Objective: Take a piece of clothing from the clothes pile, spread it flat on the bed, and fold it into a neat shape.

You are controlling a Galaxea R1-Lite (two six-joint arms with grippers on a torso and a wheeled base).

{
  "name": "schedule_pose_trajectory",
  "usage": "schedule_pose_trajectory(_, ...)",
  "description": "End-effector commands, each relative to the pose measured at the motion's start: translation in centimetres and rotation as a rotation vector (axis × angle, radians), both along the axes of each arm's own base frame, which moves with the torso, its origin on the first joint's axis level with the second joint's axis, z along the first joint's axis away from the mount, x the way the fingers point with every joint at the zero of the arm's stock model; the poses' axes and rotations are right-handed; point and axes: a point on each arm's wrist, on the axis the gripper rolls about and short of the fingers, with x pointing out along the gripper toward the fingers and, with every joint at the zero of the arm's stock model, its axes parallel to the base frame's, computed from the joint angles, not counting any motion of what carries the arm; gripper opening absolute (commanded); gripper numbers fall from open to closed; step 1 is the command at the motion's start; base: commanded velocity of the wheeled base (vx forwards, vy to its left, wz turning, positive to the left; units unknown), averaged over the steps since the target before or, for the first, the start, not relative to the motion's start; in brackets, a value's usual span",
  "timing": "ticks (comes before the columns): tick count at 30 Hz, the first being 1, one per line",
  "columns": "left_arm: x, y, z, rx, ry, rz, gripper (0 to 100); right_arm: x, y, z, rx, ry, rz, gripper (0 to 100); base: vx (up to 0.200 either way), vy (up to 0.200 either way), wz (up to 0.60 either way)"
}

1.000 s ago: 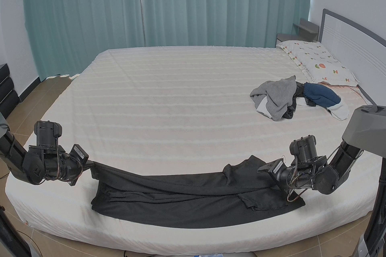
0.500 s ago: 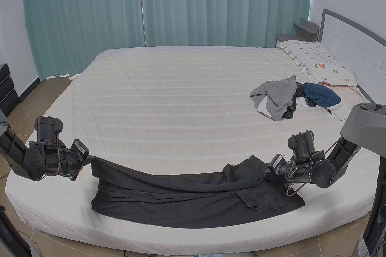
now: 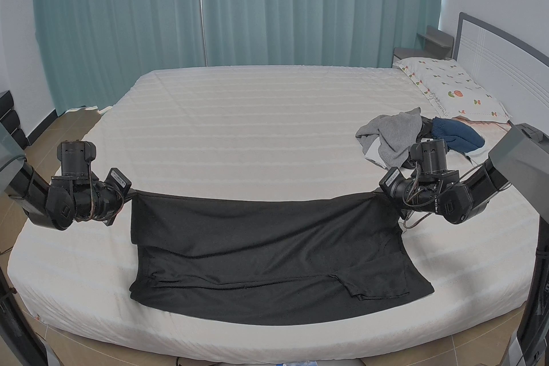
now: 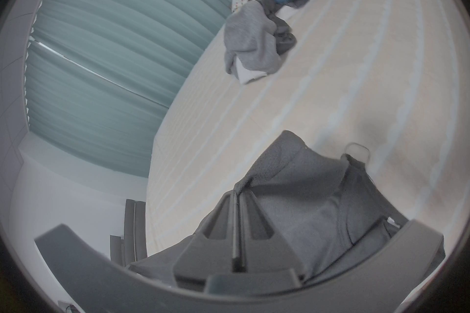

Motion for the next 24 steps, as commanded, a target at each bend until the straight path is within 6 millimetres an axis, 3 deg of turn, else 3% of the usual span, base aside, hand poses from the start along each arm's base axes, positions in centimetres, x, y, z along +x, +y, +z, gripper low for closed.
schedule_pose_trajectory(1, -0.4, 0.3, -1.5, -0.007, 0.046, 0.009, 0, 0.0, 0.0, -0.8, -0.005, 0.018, 0.000, 0, 0.000, 0.000, 0.00)
schedule_pose_trajectory(12, -4.0, 1.2, -4.7, 0.099, 0.113, -0.050, 0, -4.5, -1.1, -4.3, -0.100, 0.112, 0.062, 0, 0.000, 0.000, 0.00)
schedule_pose_trajectory(19, -5.3, 0.5, -7.9, 0.175, 0.236, -0.144, 0, -5.5, -1.3, -6.1, -0.146, 0.162, 0.097, 0, 0.000, 0.000, 0.00)
schedule_pose_trajectory(24, -5.5, 0.1, -9.0, 0.170, 0.280, -0.165, 0, -5.8, -1.1, -7.1, -0.171, 0.189, 0.123, 0, 0.000, 0.000, 0.00)
